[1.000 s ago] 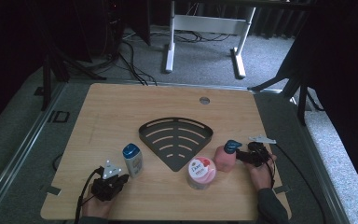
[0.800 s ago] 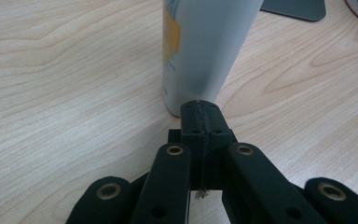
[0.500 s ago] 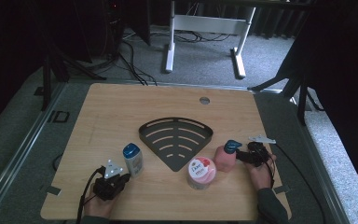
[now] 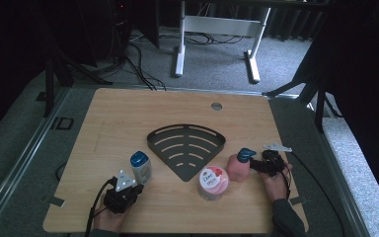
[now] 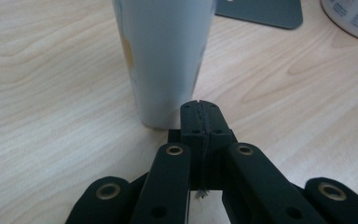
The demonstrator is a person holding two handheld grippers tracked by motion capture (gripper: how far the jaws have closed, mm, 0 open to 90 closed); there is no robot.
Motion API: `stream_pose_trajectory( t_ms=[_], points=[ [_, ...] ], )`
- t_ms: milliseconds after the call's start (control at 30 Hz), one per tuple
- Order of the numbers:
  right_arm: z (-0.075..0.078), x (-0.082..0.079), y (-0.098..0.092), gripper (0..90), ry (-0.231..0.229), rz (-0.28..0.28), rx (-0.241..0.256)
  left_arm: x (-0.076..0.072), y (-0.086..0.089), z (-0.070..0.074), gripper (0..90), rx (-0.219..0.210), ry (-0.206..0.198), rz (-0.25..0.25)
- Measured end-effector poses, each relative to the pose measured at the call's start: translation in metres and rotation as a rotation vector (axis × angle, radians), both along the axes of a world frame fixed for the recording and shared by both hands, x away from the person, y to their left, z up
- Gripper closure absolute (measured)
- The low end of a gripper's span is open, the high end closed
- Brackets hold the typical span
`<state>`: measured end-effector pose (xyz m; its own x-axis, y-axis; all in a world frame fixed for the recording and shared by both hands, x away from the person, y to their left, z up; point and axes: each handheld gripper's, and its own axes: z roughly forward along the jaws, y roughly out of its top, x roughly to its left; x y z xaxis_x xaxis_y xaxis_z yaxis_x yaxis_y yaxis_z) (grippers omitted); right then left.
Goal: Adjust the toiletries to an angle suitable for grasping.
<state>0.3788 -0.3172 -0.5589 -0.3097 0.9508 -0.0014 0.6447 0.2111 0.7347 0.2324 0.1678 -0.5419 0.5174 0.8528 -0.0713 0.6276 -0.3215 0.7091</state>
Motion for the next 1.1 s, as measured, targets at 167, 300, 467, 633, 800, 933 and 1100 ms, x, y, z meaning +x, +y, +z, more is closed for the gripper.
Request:
stream_pose_trajectory(
  t_ms=[167, 300, 467, 633, 800, 933, 1100],
  points=[
    [0.000, 0.000, 0.000, 24.8, 0.000, 0.002, 0.000, 0.005, 0.000, 0.000, 90.0, 0.004, -0.005, 0.015],
    [0.000, 0.000, 0.000, 24.8, 0.001, 0.003, 0.000, 0.009, 0.001, 0.000, 90.0, 0.002, -0.010, 0.029],
    [0.000, 0.000, 0.000, 24.8, 0.001, 0.003, 0.000, 0.018, -0.003, -0.001, 90.0, 0.013, -0.018, 0.026],
    [0.000, 0.001, 0.000, 24.8, 0.001, 0.004, 0.000, 0.028, -0.010, -0.002, 90.0, 0.029, -0.024, 0.005],
    [0.000, 0.001, 0.000, 24.8, 0.002, 0.004, 0.000, 0.032, -0.010, -0.002, 90.0, 0.034, -0.028, 0.010],
    [0.000, 0.001, 0.000, 24.8, 0.002, 0.004, 0.000, 0.034, -0.006, -0.003, 90.0, 0.037, -0.026, 0.029],
    [0.000, 0.001, 0.000, 24.8, 0.001, 0.005, 0.000, 0.039, -0.002, -0.003, 89.9, 0.042, -0.026, 0.042]
  ],
)
